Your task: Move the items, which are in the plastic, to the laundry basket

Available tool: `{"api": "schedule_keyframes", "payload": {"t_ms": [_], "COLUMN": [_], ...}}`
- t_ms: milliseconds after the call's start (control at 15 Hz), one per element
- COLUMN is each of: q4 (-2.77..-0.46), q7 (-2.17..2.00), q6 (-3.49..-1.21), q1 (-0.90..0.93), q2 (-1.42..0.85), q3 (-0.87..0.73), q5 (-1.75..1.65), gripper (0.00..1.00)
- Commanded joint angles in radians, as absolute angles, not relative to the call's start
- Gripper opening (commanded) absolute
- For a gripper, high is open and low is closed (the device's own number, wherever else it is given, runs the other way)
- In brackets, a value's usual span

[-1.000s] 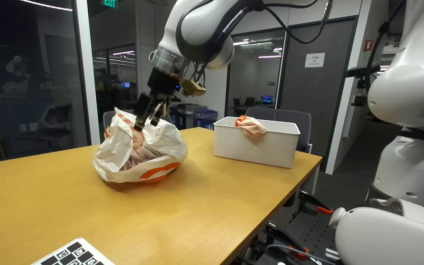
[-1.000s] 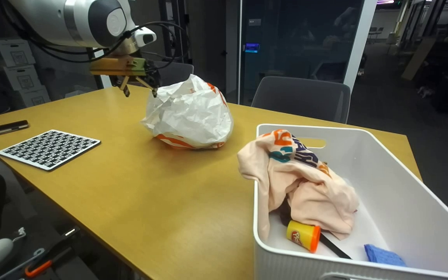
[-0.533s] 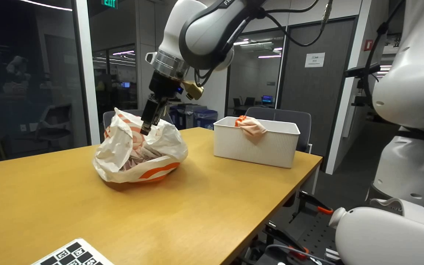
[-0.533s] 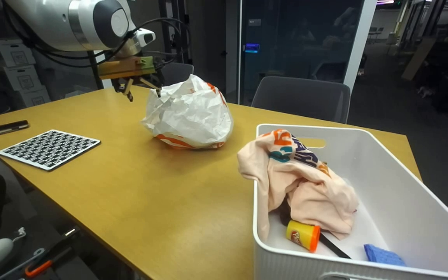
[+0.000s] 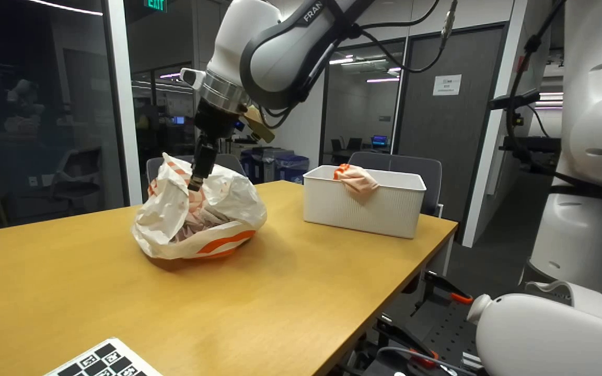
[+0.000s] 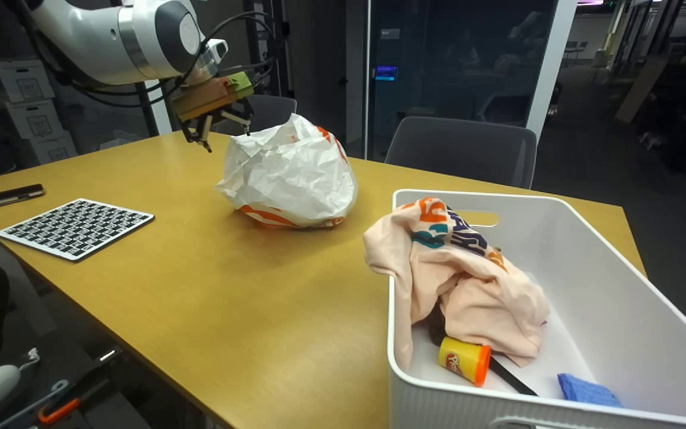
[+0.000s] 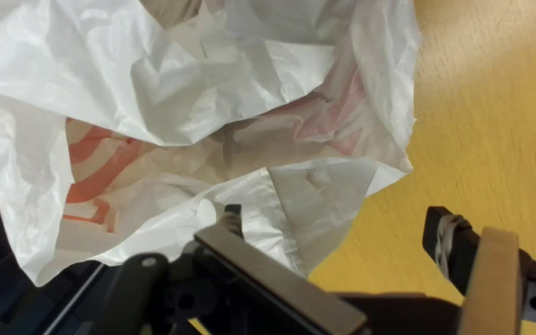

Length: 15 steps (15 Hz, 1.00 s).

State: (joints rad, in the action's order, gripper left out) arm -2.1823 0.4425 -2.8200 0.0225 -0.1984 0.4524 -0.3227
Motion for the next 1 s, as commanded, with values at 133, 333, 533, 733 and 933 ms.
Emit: {"api": "schedule_keyframes", "payload": {"t_ms": [133,333,533,733,933], "q4": [-2.056,-2.013,-1.976,-1.943,-1.932], "q7": [0.507,0.505,0.479,0.469,0.48], "q6": [-2.864,-2.87,-2.862,-2.852,-2.853], "q1": [0.151,0.183,0.197,0.224,0.242], "q2": [-0.332,-0.381,-0.421,-0.454,-0.474], "q3": [0.275,0.21,0.171,0.153,0.162], "q5": [-0.478,-0.543,-0.616,-0.666,-0.666], "gripper": [1.0,1.0,1.0,1.0,1.0]}}
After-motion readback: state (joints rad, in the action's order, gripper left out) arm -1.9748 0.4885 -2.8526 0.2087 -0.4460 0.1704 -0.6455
